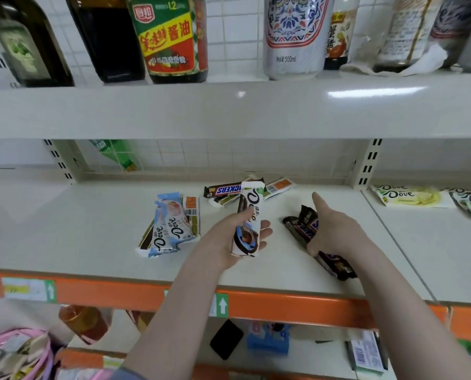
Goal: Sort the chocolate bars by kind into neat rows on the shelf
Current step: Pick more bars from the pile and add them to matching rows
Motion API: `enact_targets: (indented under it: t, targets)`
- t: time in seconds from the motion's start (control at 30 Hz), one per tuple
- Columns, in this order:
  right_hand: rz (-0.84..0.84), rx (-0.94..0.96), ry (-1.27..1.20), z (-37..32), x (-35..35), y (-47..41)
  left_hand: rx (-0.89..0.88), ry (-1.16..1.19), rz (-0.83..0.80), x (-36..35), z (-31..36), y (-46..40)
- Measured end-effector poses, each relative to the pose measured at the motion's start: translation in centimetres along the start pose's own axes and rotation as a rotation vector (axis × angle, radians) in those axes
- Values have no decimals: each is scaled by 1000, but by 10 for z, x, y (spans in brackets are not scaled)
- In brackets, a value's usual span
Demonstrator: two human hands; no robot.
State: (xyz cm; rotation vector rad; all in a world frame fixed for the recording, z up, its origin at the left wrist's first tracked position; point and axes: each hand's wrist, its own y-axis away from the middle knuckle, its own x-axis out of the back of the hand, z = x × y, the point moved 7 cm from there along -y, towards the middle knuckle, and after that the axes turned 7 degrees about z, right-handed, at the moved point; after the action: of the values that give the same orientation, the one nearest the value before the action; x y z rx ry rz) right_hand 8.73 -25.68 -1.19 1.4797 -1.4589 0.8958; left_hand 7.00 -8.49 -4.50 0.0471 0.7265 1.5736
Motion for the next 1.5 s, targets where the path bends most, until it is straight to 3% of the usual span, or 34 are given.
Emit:
enact_targets:
  t: [0.13, 0.37, 0.53, 0.77, 0.9, 1.03, 1.2, 1.37, 1.5]
  targets:
    - [13, -50, -49, 4, 0, 5, -18, -52, -58, 2, -4, 6]
    - [115, -194, -333, 16, 2, 17, -97, -45, 2, 6, -6, 13]
    - [119, -230, -901, 24, 1, 32, -27, 40, -43, -1, -18, 19]
    - [176, -125, -1201, 29, 35, 50, -1, 16, -37, -43, -33, 33]
    - [186, -76, -1280, 48, 57, 57, 8, -15, -160, -96, -51, 37]
    - [261, -69, -1292, 105, 82, 58, 2, -167, -223, -163, -79, 38]
    - [270, -82, -1325, 211, 117, 47, -51, -136, -196, -265, -124, 33]
    - [327, -160, -1367, 323, 157, 43, 68, -35, -158, -358, -173, 32]
    - [401, -225, -1399, 384, 177, 45, 77, 232, -165, -394, -189, 31]
